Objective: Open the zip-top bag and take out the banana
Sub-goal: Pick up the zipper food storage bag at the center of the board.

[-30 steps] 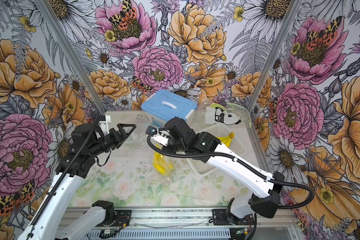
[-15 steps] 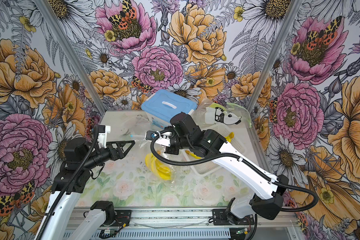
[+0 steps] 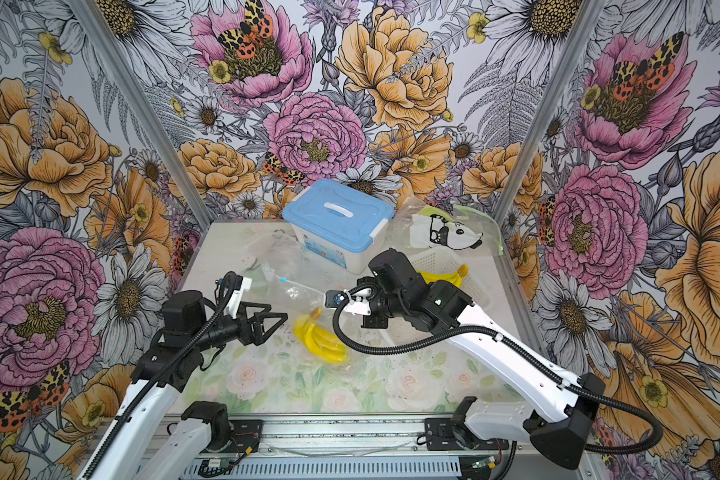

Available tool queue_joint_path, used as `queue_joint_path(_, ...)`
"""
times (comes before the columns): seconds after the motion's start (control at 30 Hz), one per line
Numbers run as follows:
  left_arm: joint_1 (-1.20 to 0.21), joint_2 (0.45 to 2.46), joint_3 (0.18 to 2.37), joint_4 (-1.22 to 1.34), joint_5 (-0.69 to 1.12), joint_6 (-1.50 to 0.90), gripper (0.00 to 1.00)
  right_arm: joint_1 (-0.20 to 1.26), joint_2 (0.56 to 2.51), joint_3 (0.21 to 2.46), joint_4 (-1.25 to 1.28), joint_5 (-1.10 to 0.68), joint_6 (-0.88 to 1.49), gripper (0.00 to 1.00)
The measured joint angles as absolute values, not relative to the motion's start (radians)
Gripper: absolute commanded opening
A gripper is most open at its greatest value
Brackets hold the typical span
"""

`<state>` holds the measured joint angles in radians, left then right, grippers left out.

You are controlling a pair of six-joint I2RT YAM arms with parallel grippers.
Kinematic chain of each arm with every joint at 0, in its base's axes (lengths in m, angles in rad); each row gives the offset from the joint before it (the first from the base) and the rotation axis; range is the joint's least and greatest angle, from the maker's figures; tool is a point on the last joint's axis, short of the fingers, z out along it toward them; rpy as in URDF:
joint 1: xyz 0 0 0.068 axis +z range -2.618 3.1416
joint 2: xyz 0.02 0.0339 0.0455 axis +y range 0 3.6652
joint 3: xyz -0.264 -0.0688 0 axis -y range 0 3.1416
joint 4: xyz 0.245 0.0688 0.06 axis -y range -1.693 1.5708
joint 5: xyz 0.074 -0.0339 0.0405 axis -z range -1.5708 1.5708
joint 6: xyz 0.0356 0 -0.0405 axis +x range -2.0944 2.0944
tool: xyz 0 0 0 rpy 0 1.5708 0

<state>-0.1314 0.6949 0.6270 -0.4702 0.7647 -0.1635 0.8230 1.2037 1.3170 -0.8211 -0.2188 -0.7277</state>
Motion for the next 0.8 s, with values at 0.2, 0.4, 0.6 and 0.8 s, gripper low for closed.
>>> queue_joint_path(0.2, -0.136, 0.802, 0.621, -0.315, 0.803, -0.092, 0.99, 0.817, 1.176, 1.293, -0.818, -0.223, -0.728, 0.00)
queue_joint_path(0.4, -0.174, 0.955, 0.741, -0.381, 0.855, 0.166, 0.96, 0.804, 1.174, 1.278, -0.819, -0.233, -0.728, 0.00)
queue_joint_path(0.6, -0.193, 1.000, 0.822, -0.481, 0.867, 0.377, 0.93, 0.764, 1.165, 1.260, -0.819, -0.241, -0.728, 0.00)
queue_joint_path(0.8, -0.193, 1.034, 0.865, -0.527, 0.865, 0.472, 0.88, 0.755, 1.165, 1.253, -0.819, -0.247, -0.728, 0.00)
